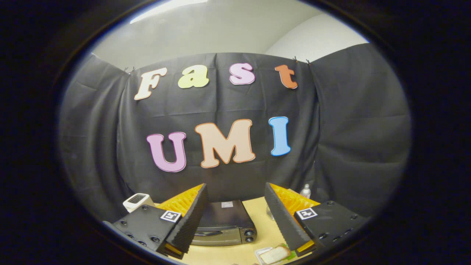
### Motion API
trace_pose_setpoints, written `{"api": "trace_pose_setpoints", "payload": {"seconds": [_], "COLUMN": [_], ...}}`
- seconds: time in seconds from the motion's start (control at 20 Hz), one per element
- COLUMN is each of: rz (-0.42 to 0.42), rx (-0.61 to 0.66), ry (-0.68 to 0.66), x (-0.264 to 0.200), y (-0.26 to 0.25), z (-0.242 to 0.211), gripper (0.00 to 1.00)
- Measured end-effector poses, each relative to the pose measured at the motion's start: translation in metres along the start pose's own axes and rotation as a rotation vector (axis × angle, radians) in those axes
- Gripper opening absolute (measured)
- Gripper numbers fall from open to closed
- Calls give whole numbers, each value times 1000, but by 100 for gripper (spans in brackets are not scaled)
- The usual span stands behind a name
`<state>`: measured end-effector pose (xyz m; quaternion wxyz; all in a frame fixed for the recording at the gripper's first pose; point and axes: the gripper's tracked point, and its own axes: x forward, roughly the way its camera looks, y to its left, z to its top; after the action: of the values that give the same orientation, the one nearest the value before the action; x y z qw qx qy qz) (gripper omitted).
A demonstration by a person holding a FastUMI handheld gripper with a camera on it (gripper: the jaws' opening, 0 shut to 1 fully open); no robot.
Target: Open the toaster oven, put the food inside, and close the toaster oven door.
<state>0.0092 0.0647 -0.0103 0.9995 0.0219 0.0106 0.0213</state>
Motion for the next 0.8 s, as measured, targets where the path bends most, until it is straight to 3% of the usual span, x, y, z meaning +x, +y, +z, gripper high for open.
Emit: {"api": "trace_pose_setpoints", "payload": {"seconds": [0.25, 0.55, 0.8], "rz": [-6, 68, 90], "rx": [-20, 49, -21], "ry": [-8, -33, 1], "x": [5, 12, 17], "y": [18, 58, 80], "z": [-8, -47, -95], "gripper": [98, 98, 98]}}
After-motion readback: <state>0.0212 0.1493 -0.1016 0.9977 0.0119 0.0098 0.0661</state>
